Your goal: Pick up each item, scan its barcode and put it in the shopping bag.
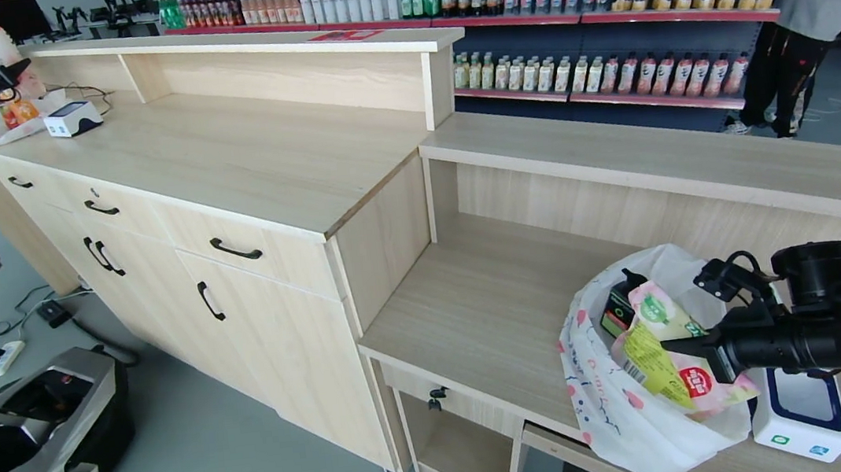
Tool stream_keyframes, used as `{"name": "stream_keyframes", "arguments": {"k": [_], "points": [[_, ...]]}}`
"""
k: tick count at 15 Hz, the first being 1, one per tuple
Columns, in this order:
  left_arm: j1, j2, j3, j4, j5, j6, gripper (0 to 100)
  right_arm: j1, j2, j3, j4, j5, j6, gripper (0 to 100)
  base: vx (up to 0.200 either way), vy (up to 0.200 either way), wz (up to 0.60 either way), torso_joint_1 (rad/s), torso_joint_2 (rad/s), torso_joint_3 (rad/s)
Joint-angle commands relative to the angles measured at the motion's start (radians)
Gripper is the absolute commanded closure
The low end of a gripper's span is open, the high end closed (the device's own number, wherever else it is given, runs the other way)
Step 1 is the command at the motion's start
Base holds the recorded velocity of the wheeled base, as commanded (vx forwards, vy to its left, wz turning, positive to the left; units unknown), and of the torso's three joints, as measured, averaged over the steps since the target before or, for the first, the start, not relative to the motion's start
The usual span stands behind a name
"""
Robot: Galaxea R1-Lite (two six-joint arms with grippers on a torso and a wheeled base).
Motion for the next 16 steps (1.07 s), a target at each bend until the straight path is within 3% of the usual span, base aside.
{"name": "stream_keyframes", "arguments": {"k": [1, 10, 11, 16], "points": [[0.000, 0.001, 0.000, 0.000, 0.000, 0.000, 0, 0.000, 0.030, -0.005, -0.007, 0.000, -0.002, 100, 0.000, 0.000, 0.00, 0.000, 0.00, 0.000], [0.000, 0.001, 0.000, 0.000, 0.000, 0.000, 0, 0.020, 0.064, -0.045, -0.007, 0.000, -0.001, 100, 0.000, 0.000, 0.00, 0.000, 0.00, 0.000], [0.000, 0.001, 0.000, 0.000, 0.000, 0.000, 0, 0.024, 0.065, -0.048, -0.007, 0.000, -0.001, 0, 0.000, 0.000, 0.00, 0.000, 0.00, 0.000], [0.000, 0.001, 0.000, 0.000, 0.000, 0.000, 0, 0.023, 0.008, -0.039, 0.001, 0.005, 0.022, 0, 0.000, 0.000, 0.00, 0.000, 0.00, 0.000]]}}
